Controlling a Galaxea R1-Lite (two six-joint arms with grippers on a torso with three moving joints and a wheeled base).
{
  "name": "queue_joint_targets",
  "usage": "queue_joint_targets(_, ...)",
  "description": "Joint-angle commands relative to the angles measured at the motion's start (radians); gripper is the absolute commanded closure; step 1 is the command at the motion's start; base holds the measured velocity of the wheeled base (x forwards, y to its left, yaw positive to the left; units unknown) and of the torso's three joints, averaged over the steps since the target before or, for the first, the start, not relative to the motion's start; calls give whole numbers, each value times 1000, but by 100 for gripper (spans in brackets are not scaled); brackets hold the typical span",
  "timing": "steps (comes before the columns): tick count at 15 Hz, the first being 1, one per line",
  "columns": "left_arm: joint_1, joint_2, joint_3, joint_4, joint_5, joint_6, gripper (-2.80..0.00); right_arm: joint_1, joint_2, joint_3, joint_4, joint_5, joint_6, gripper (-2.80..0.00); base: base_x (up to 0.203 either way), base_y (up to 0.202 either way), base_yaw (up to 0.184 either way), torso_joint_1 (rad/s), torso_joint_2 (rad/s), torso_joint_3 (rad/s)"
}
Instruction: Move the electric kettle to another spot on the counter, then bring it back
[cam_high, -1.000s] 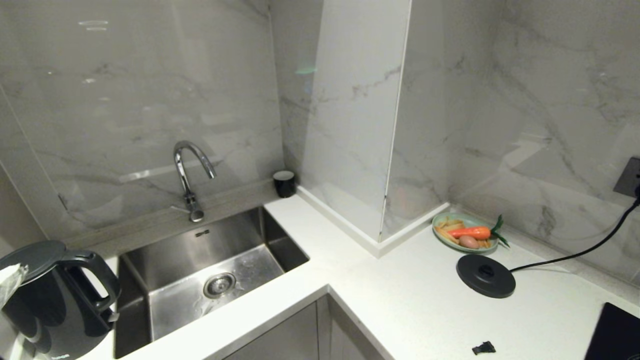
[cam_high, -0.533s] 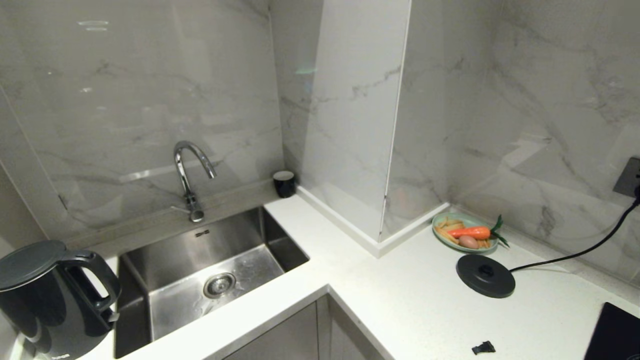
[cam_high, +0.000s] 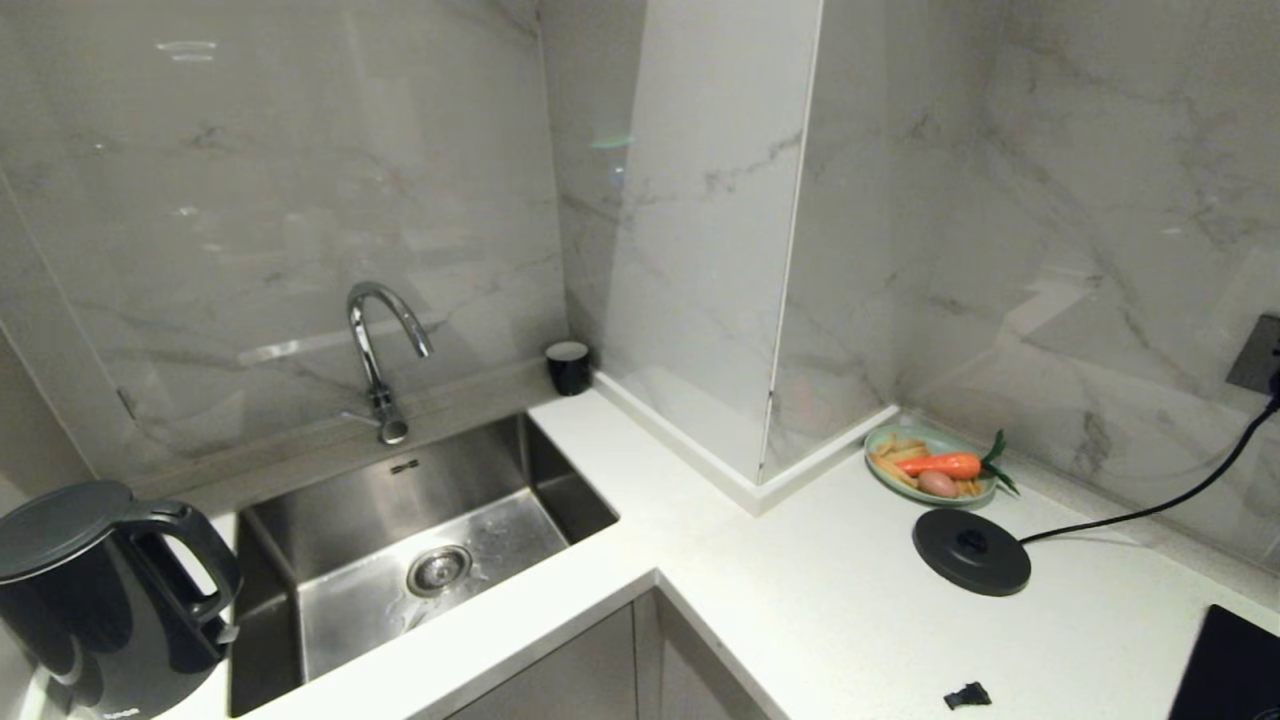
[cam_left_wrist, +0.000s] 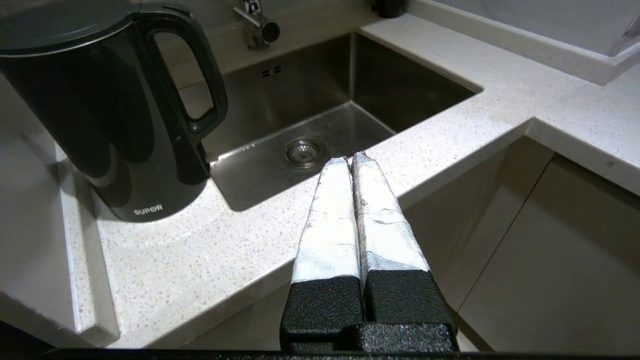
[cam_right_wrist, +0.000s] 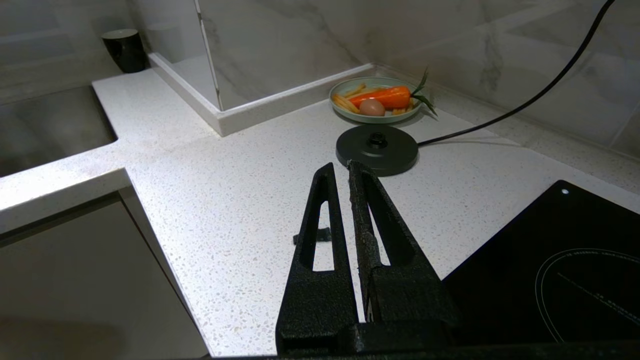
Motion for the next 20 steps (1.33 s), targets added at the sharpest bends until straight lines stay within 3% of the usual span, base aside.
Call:
queue_joint_targets(1,0,-8,3,3,2,-2,0,0,1,0,0,1,0,0,0,0,0,0,0,0)
queue_joint_targets(10,0,-8,2,3,-7,-1,0,0,1,0,0,1,0,0,0,0,-8,2,0,-1)
queue_joint_targets(20,0,-8,2,3,-8,-2,0,0,1,0,0,1,0,0,2,7,-172,3,1,2)
